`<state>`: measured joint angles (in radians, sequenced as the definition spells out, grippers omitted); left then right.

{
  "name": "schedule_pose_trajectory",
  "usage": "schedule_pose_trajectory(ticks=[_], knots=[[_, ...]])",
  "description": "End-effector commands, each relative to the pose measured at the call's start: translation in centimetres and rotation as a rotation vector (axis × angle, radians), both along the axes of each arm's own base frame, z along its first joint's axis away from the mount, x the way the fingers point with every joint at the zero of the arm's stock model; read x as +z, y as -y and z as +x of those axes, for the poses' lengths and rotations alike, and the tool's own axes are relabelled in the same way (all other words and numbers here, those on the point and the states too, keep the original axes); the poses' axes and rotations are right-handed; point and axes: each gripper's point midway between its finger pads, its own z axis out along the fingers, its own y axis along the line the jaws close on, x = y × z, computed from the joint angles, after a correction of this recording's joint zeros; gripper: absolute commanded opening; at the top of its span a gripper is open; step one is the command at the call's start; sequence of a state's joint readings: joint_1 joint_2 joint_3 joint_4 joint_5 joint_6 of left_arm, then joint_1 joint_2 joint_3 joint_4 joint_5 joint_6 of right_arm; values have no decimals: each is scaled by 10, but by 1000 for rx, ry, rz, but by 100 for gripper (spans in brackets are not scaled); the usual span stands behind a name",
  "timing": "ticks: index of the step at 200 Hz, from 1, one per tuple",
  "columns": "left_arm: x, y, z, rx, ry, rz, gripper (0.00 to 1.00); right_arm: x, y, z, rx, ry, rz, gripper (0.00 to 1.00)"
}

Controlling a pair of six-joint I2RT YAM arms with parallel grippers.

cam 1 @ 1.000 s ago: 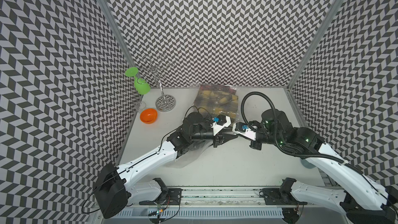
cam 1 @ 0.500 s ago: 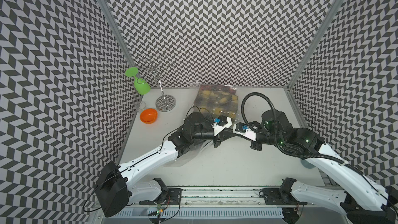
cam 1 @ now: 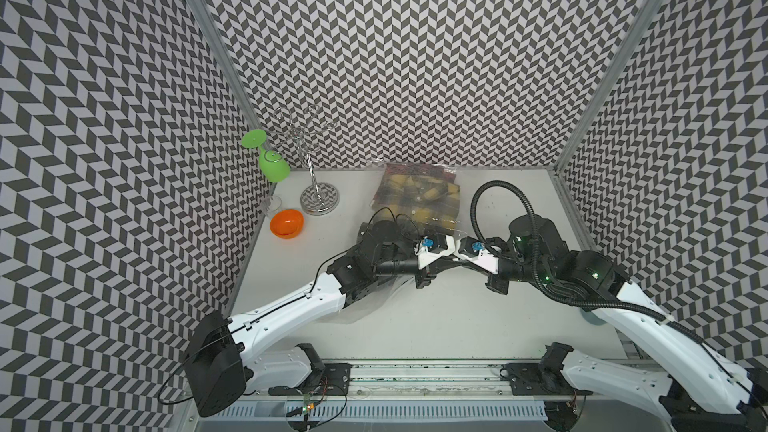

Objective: Place the folded shirt into the vacuum bag
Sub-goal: Close the vacuum bag at the center of the board.

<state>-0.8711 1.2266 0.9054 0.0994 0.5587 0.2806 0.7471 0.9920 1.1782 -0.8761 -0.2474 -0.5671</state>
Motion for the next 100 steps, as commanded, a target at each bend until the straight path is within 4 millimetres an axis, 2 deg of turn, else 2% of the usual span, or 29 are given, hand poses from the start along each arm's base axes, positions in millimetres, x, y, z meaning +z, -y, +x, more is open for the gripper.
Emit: schedule_pose_trajectory(ticks=[1,58,100], knots=[[-52,-10,4,50,-95,167,0,57,-1,5,7,158,166,0],[-67,-14,8,85,-117,218,0,52,9,13,-30,149,177,0],[-75,-19,12,116,-120,253,0,49,14,11,-44,141,185,0]])
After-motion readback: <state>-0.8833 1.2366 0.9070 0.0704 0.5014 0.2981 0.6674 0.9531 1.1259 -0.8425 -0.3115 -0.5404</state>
